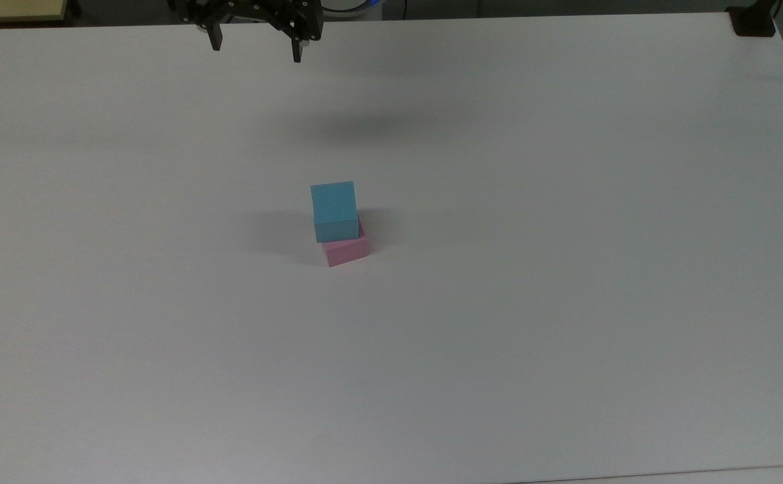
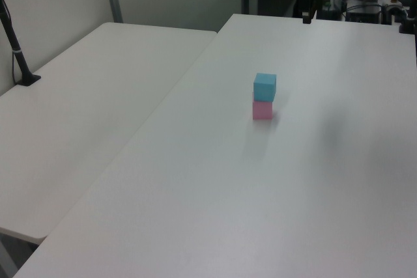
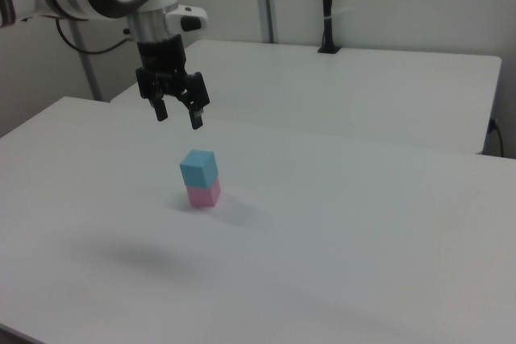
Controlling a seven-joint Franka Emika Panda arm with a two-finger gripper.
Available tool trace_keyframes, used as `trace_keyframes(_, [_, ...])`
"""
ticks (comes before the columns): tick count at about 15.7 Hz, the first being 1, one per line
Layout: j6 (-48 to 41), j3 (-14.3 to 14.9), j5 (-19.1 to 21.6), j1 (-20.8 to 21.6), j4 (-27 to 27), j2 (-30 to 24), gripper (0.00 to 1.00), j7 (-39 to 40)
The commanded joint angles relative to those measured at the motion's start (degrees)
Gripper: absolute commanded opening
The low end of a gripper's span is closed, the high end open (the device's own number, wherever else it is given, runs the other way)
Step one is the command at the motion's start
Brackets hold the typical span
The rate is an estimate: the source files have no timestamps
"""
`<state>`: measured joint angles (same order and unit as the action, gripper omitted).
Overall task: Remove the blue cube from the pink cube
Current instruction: 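Lower the open gripper onto the light-blue cube atop the pink cube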
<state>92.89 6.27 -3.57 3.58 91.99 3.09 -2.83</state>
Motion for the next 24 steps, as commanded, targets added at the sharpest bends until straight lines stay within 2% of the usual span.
trace_keyframes(1, [1.42,0.06,-0.29,2.12,-0.49,2.26,1.0,-0.86])
trace_keyframes(3, [2.12,0.5,-0.12,3.79,-1.8,4.81,1.0,-0.86])
trace_keyframes(8, [10.55,0.77,0.23,6.78,-2.34,9.91,1.0,-1.65])
trace_keyframes(16, [18.73,0.68,-0.47,7.93,-2.16,17.38,1.0,-0.86])
trace_keyframes(24, [20.58,0.59,-0.56,9.16,-1.81,21.35,1.0,-1.04])
